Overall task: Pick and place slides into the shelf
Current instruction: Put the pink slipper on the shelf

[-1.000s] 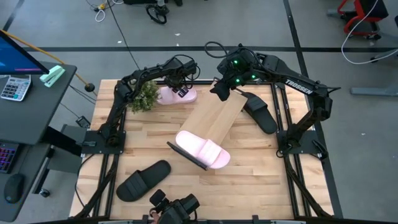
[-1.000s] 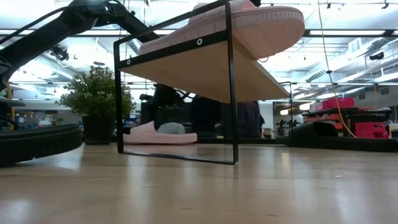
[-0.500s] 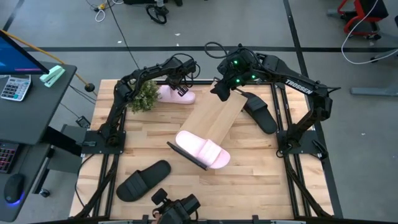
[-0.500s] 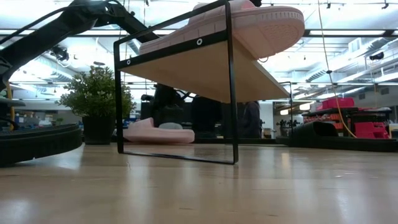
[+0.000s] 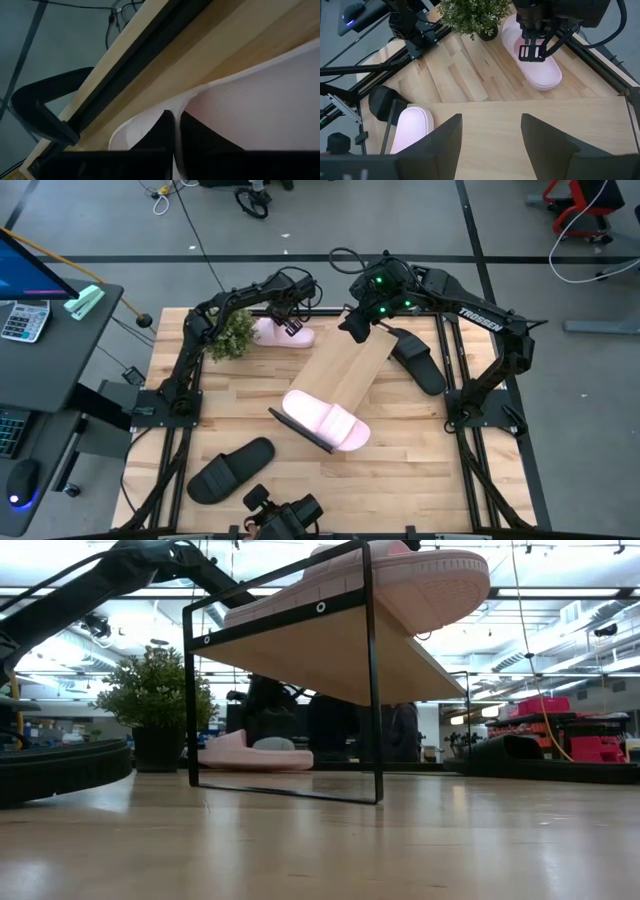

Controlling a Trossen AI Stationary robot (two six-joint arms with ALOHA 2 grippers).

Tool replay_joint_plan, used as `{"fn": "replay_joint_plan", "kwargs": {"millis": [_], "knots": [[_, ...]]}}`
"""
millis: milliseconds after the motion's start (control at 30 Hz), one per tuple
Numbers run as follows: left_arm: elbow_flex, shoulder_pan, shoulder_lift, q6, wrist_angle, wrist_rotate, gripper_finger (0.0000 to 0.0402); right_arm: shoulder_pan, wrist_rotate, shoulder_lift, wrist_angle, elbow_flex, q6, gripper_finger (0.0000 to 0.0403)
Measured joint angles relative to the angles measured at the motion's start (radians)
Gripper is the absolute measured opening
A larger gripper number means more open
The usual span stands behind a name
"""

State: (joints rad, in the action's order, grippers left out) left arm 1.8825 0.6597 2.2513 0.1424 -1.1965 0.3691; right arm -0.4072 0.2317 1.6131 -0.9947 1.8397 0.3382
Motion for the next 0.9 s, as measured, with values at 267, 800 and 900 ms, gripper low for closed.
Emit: {"fn": "replay_joint_plan", "kwargs": {"millis": [267,800,900], "knots": [[0.144,-0.012,0.0,-0.051,0.007,0.022,0.0012,0.0,0.0,0.0,0.0,0.0,-0.001,0.0209],[0.453,0.033,-0.032,-0.073,-0.137,0.041,0.0014,0.0,-0.042,0.0,-0.047,0.0,-0.024,0.0209],[0.451,0.03,-0.054,-0.074,-0.206,0.044,0.0011,-0.004,-0.049,0.0,-0.058,0.0,-0.032,0.0209]]}}
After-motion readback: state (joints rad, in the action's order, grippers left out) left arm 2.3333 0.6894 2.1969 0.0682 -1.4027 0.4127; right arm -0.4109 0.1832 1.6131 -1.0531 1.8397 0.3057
